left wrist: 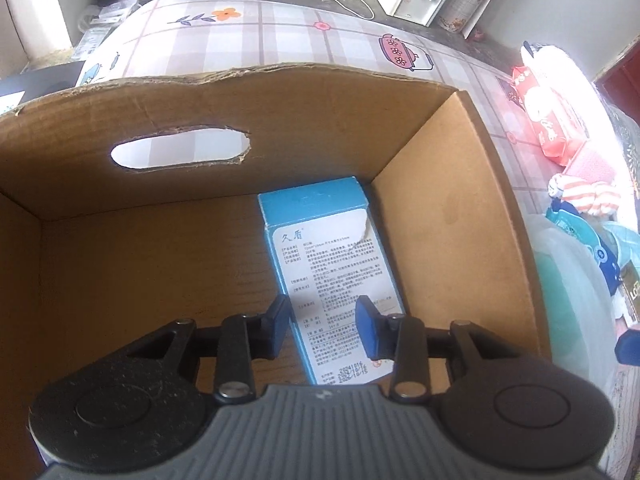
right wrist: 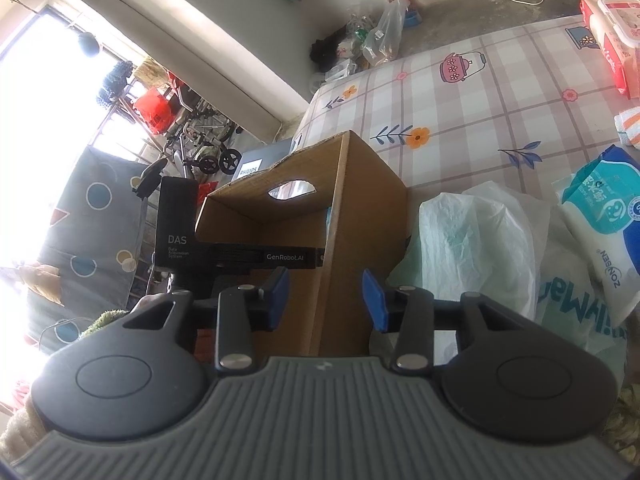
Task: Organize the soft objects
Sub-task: 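Lower the medicine box into the cardboard box and open the left gripper, then move the left gripper back over the pile toward the pink knitted pad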
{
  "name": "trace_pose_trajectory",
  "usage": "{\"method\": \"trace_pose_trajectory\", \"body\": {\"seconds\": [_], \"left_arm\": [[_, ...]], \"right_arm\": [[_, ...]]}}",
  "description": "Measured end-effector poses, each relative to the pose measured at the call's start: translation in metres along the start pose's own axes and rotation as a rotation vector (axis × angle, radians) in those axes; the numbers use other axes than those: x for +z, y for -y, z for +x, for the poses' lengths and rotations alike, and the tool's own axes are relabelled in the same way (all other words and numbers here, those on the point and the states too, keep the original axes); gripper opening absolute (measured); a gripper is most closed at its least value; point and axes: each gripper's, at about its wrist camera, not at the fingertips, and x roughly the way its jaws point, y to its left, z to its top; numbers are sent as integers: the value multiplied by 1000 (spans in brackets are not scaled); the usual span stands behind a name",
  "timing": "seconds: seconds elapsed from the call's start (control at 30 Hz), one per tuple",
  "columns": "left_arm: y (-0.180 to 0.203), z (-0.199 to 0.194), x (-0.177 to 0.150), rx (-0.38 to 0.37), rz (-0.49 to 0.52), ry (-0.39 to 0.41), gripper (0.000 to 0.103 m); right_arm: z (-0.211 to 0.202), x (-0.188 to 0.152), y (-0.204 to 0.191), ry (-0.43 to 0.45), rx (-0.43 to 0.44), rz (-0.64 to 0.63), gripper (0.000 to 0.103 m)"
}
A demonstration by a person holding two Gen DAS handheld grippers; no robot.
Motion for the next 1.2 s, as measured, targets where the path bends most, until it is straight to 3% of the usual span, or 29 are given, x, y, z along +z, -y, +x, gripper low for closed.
{"method": "trace_pose_trajectory", "body": {"seconds": [0.27, 0.43, 0.6, 0.83, 1.0, 1.2], "left_arm": [[0, 3, 1, 1, -82, 41, 44], [1, -30, -9, 40, -122, 131, 60], [13, -87, -23, 55, -120, 273, 62], [74, -147, -40, 16, 10, 401, 67], [140, -132, -48, -62, 131, 324, 68], [207, -80, -48, -157, 158, 179, 68]], "right_arm": [[-15, -10, 17, 35, 6, 44, 41], [-44, -23, 31, 115, -30, 59, 43], [-107, -31, 54, 267, -93, 92, 45], [-193, -52, 89, 430, -201, 126, 51], [-212, -71, 118, 424, -233, 165, 53], [-209, -72, 141, 391, -224, 188, 53]]}}
